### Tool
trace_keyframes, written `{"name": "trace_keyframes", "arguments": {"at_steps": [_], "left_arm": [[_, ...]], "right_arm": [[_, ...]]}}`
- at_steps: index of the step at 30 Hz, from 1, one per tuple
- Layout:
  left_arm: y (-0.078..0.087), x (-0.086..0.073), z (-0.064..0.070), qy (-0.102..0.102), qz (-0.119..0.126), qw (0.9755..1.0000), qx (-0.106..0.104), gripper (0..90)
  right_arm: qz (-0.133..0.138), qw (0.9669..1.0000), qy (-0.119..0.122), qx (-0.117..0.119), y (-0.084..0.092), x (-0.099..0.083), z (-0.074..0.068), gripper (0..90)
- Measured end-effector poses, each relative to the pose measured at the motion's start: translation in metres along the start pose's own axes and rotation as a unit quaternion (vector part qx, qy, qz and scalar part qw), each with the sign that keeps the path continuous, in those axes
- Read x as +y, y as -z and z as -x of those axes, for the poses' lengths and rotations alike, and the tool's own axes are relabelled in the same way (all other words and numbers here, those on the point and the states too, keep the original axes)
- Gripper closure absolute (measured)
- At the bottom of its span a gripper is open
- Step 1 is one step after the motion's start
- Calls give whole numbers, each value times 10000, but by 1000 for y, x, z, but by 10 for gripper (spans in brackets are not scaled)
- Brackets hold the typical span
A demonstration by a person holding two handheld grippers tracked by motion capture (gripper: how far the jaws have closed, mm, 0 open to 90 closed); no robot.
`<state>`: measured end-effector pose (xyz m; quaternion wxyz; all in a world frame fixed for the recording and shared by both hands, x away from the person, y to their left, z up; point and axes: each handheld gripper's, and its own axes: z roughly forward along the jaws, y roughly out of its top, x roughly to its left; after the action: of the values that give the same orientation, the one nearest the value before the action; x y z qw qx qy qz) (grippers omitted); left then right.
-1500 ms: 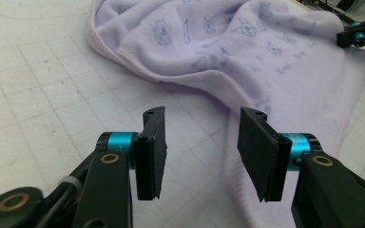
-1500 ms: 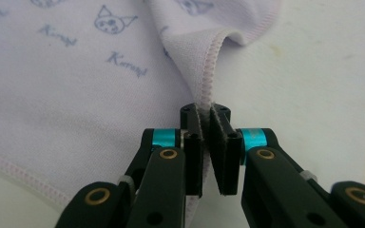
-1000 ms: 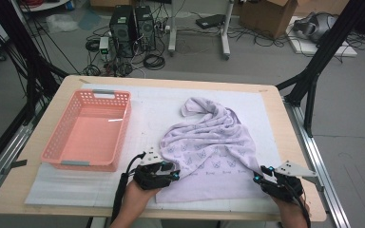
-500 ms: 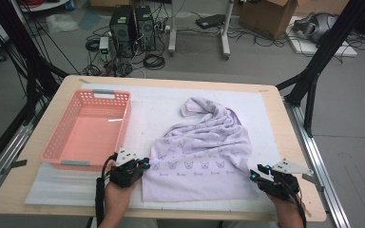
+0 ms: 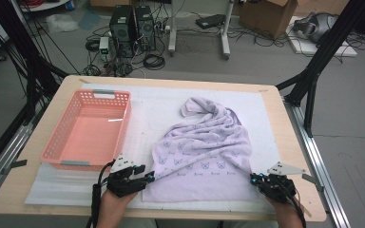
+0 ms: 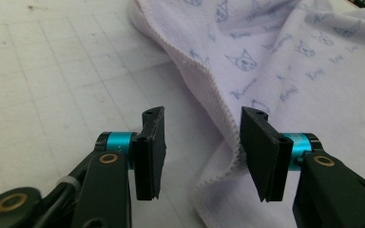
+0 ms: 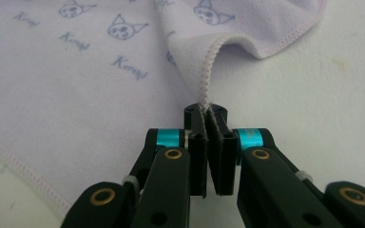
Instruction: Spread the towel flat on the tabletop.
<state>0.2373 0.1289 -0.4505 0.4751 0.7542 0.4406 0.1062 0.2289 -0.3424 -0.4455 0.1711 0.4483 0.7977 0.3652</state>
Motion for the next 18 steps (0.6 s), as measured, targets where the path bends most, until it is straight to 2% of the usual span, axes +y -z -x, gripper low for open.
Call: {"name": "trace_keyframes", "arguments": {"at_steps": [4, 6, 9, 11, 12, 14, 15, 17, 18], "left_arm": [[6, -3, 5, -118, 21, 9999, -27, 517], [10, -5, 5, -97, 69, 9999, -35, 517], [16, -8, 4, -135, 113, 9997, -193, 516], [16, -11, 5, -124, 98, 9995, -282, 514], [14, -13, 7, -96, 55, 9994, -335, 514], [10, -16, 10, -135, -53, 9995, -282, 510], [8, -18, 13, -171, -106, 9995, -233, 509], [8, -21, 18, -298, -33, 9996, 14, 533], [9, -21, 21, -375, -80, 9991, 158, 608]], "right_arm": [[-41, 9999, -122, 50, 9, -7, 3, 858], [18, 9998, -188, 23, 11, -8, 3, 731], [178, 9995, -235, 95, 16, -8, 2, 650], [156, 9994, -247, 165, 17, -10, 1, 573], [126, 9995, -230, 175, 15, -10, 1, 572], [11, 9997, -173, 173, 12, -13, -1, 574], [58, 9999, -116, 107, 11, -13, -3, 585], [52, 10000, -74, 8, 13, -15, -5, 647], [43, 10000, -62, 0, 14, -16, -5, 725]]}}
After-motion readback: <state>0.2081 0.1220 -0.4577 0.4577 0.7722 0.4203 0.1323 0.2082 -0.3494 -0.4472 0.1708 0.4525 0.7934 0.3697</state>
